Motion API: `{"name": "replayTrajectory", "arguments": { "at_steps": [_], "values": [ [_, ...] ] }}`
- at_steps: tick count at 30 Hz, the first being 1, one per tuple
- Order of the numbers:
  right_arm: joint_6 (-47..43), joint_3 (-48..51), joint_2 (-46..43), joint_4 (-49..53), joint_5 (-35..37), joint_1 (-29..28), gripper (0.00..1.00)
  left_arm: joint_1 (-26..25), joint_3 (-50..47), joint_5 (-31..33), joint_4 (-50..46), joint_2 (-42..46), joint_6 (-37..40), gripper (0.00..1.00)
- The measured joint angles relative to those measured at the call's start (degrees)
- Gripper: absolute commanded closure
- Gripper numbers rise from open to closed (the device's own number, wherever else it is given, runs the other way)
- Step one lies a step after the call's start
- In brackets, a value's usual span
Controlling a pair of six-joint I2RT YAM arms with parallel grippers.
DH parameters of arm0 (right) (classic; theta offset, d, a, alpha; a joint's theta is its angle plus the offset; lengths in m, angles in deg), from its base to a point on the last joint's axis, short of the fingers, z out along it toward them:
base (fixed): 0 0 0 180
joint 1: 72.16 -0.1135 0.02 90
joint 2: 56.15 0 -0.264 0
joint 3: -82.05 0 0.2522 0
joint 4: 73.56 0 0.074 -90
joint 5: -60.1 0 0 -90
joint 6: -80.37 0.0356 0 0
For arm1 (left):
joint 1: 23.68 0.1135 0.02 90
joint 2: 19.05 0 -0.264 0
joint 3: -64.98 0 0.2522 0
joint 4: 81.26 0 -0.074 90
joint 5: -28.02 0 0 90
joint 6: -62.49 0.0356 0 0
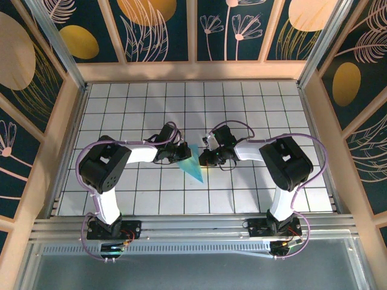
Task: Fold a paper plane with a square sheet of paper (fold left side to right side)
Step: Fourth fold the wing at the center of the table.
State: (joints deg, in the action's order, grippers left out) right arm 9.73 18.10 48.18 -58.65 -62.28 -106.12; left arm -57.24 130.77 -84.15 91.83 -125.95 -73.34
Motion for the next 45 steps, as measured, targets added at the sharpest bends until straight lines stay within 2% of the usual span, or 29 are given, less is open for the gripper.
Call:
{"name": "replayTrajectory", "arguments": {
  "at_steps": [16, 29, 36, 39, 42, 45],
  "values": [
    [0.04, -1.90, 0.13, 3.26, 0.87, -0.33, 1.00, 0.00, -1.05, 0.13, 1.77, 0.00, -0.02, 1.00],
    [0.57, -4.11, -0.57, 5.66, 2.73, -0.52, 0.76, 0.00, -1.09, 0.35, 1.97, 0.00, -0.02, 1.00],
    [0.48, -4.13, -5.53, 7.39, 3.96, -0.09, 0.75, 0.00, -1.09, 0.35, 1.97, 0.00, -0.02, 1.00],
    [0.52, -4.00, -9.18, 8.33, 3.43, 0.11, 0.82, 0.00, -1.09, 0.37, 1.95, 0.00, -0.02, 1.00],
    [0.70, -2.86, -12.85, 8.13, 0.48, 0.11, 0.97, 0.00, -1.09, 0.37, 1.95, 0.00, -0.02, 1.00],
    [2.69, 0.04, -15.47, 6.75, -4.33, 0.00, 1.00, 0.00, -1.09, 0.37, 1.95, 0.00, -0.02, 1.00]
  ]
}}
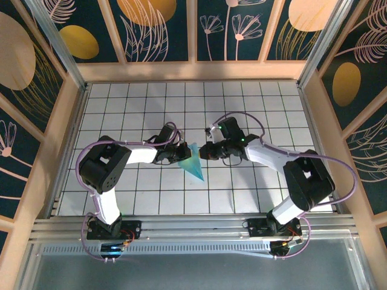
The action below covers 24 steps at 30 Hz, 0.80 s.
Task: Fold a paper plane with a square sheet of paper (fold left side to right side)
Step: Fourth fold the wing at the center of the table.
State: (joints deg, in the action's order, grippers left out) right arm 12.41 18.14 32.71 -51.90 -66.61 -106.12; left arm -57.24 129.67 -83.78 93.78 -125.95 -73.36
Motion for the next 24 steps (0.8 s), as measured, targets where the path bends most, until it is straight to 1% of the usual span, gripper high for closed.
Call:
{"name": "replayTrajectory", "arguments": {
  "at_steps": [3, 7, 13, 24],
  "values": [
    [2.16, 3.37, -0.28, -1.60, -3.96, -0.90, 1.00, 0.00, 0.02, 0.02, 0.00, 0.00, 0.00, 1.00],
    [4.09, 6.01, 0.31, -2.43, -6.40, -2.95, 1.00, -0.02, 0.02, 0.15, -0.02, 0.00, 0.00, 1.00],
    [5.57, 6.91, 2.71, -5.03, -6.84, -3.56, 1.00, -0.11, 0.04, 0.24, -0.04, 0.00, 0.02, 1.00],
    [5.77, 7.58, 5.68, -6.78, -6.16, -3.67, 1.00, -0.11, 0.07, 0.37, -0.07, 0.00, 0.02, 1.00]
  ]
}}
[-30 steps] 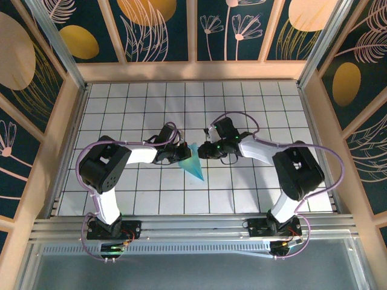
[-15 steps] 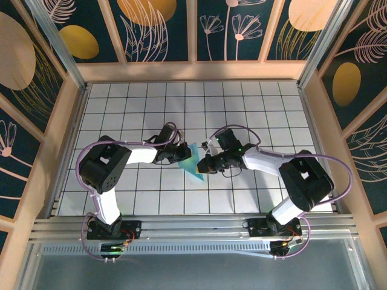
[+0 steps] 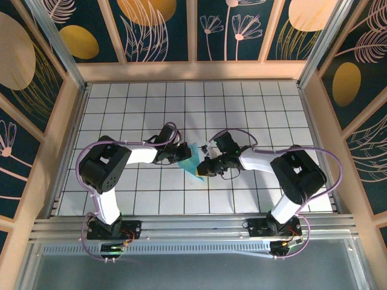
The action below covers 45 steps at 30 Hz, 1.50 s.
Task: Fold a paper plane with a square sheet of paper (fold left side to right side)
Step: Fourth fold the wing at the center of the table.
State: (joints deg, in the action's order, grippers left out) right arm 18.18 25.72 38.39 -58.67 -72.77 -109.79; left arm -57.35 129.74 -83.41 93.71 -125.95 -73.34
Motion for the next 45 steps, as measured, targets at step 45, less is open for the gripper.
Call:
{"name": "replayTrajectory", "arguments": {
  "at_steps": [45],
  "values": [
    [-0.48, 1.09, 2.82, -0.46, 3.87, -0.37, 1.00, -0.04, 0.00, 0.07, 0.00, 0.02, 0.00, 1.00]
  ]
}}
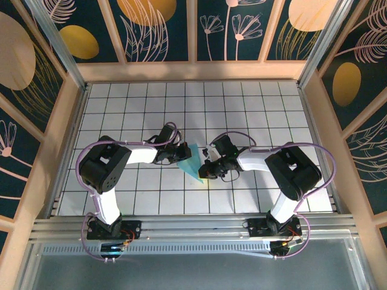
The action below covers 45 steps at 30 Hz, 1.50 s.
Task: Fold a paper plane with a square sheet of paper (fold left side to right side)
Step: Fourth fold the wing at the center of the table.
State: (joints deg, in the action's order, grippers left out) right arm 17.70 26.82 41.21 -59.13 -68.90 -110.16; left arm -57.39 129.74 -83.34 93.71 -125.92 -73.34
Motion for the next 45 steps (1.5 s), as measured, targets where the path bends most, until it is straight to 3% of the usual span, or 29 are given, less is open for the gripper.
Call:
{"name": "replayTrajectory", "arguments": {
  "at_steps": [30, 45],
  "values": [
    [-1.51, -0.02, 1.25, 0.15, 0.59, -0.04, 1.00, -0.07, 0.00, 0.22, 0.00, 0.00, 0.00, 1.00],
    [1.05, 1.95, -4.33, 0.17, -0.28, -2.14, 1.00, -0.07, 0.07, 0.35, -0.04, 0.00, 0.00, 1.00]
  ]
}}
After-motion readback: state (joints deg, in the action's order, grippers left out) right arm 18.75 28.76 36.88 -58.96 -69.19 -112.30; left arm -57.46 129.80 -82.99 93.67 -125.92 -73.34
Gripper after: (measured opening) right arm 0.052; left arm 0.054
